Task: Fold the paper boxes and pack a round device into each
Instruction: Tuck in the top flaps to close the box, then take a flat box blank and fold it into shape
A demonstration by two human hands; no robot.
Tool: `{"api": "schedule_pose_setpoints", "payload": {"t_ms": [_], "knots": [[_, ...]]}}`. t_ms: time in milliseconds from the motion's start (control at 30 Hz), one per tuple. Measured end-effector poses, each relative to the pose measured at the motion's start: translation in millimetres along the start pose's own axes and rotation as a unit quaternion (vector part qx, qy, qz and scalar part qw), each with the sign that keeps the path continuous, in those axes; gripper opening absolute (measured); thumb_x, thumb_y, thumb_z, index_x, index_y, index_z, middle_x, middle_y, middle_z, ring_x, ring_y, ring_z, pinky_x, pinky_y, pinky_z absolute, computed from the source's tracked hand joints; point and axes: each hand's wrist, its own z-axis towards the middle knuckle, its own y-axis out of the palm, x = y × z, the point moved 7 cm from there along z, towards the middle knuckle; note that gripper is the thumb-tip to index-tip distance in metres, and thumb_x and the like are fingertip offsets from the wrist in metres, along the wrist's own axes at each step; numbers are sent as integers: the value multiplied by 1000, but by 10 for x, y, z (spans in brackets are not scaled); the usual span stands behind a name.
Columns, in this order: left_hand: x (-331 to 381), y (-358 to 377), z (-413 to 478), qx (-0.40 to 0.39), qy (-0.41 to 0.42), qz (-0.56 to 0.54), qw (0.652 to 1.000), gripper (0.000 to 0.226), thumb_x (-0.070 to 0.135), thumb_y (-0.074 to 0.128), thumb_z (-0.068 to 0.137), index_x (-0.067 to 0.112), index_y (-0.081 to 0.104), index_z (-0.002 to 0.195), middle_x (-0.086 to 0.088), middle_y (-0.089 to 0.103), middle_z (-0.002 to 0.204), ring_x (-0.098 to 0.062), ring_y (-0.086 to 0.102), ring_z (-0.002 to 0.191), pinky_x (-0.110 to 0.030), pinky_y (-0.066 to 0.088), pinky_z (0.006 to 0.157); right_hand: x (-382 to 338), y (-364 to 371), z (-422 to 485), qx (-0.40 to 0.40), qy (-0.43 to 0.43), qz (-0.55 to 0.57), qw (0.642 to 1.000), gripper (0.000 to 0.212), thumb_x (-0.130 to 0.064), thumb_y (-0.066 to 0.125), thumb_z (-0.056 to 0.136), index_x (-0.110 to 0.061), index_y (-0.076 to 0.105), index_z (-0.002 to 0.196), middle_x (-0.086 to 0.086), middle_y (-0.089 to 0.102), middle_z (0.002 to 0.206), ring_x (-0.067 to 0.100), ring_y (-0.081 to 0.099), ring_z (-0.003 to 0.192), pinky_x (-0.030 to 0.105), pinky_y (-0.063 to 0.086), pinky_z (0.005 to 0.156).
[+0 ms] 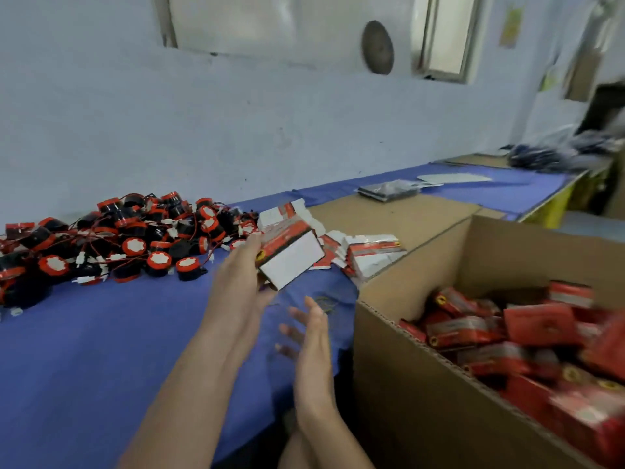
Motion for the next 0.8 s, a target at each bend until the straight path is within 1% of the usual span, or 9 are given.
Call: {"api": "schedule_pose_setpoints", "payload": {"t_ms": [133,200,333,400,467,600,667,733,800], "knots": [[326,1241,-544,-325,47,30,944,49,58,39,99,25,63,126,1,69,126,-13,64,119,-34,46,105,-132,-159,-122,-27,-15,-84,996,22,-33,34,109,-40,53,117,-10,67,106,7,69,88,20,55,74],[418,1364,-642,-356,77,57,929,47,62,40,94,35,64,125,4,66,131,-12,61,123,-35,42,109,-184,-173,-131,-38,-29,-116,992,22,-31,35,109,-40,54,114,-13,68,102,2,68,84,19,54,76],[440,859,-354,-231,114,75,963,40,53,43,99,27,66,119,2,72,120,-15,69,111,-35,51,97,-161,-43,-94,-73,-59,-167,982,23,-34,36,108,-34,54,122,-7,69,106,9,66,93,18,49,78],[354,358,-125,-127,125,128,976,32,40,42,104,26,69,113,7,75,108,-14,71,102,-32,54,88,-65,65,-27,-86,-68,-171,979,20,-29,42,107,-34,53,122,-6,67,102,8,62,85,20,47,77],[236,-202,66,-51,137,225,963,28,35,41,106,30,68,110,14,75,100,-10,70,101,-27,53,85,61,195,66,-94,-79,-197,973,21,-23,49,105,-34,54,123,-5,65,99,0,56,75,17,43,73],[32,-1256,408,47,136,438,887,22,36,47,103,35,59,122,14,63,124,-11,56,120,-31,44,93,315,538,376,-98,-71,-234,965,27,-16,49,102,-39,53,116,-10,59,105,-5,52,71,14,46,61],[-56,-1731,542,102,132,553,816,31,29,47,103,25,55,134,5,58,133,-19,54,123,-36,44,95,412,744,575,-115,-83,-292,946,28,-17,46,103,-41,49,116,-12,54,113,3,53,90,28,53,77],[-222,-2114,622,127,92,665,731,34,25,45,103,23,52,137,1,53,139,-23,49,126,-39,42,101,494,922,787,-129,-122,-375,910,29,-19,46,103,-36,47,126,-11,50,124,13,49,105,35,47,92],[-405,-2380,644,124,51,707,694,30,25,45,102,26,54,131,3,53,139,-21,48,125,-35,40,104,538,1065,1008,-117,-180,-490,845,34,-22,47,102,-28,46,136,-6,48,133,16,44,114,31,41,94]]}}
